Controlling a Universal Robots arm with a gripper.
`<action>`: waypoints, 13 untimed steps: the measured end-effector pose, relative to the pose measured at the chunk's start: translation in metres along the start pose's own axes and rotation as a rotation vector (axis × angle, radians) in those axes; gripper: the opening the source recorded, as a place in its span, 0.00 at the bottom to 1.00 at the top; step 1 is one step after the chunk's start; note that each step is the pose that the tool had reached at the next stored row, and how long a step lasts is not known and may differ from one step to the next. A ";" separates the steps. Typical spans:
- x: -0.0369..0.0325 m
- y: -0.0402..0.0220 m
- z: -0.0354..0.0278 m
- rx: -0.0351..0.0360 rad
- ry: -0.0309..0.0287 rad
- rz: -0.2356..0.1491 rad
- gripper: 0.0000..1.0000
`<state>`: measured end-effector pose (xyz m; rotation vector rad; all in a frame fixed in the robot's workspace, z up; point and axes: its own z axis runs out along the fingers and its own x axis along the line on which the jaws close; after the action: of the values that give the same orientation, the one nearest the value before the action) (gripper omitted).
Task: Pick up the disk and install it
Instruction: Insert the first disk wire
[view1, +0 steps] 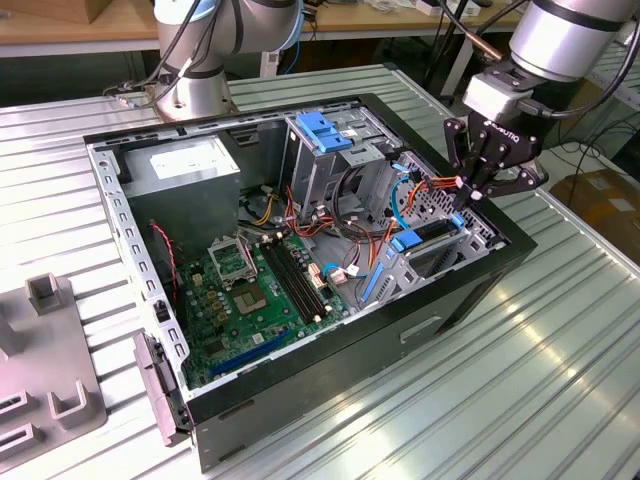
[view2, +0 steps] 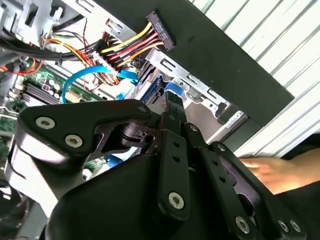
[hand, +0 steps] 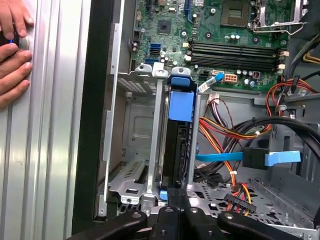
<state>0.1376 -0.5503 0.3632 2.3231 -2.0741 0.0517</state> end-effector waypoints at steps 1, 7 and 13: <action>0.0000 -0.0001 0.0000 0.0010 0.0000 -0.025 0.11; -0.0010 -0.0049 -0.0050 -0.0023 -0.0004 -0.067 0.11; -0.0036 -0.0079 -0.0189 -0.0142 -0.0022 -0.070 0.11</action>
<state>0.1449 -0.5450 0.3819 2.3859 -1.9860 0.0328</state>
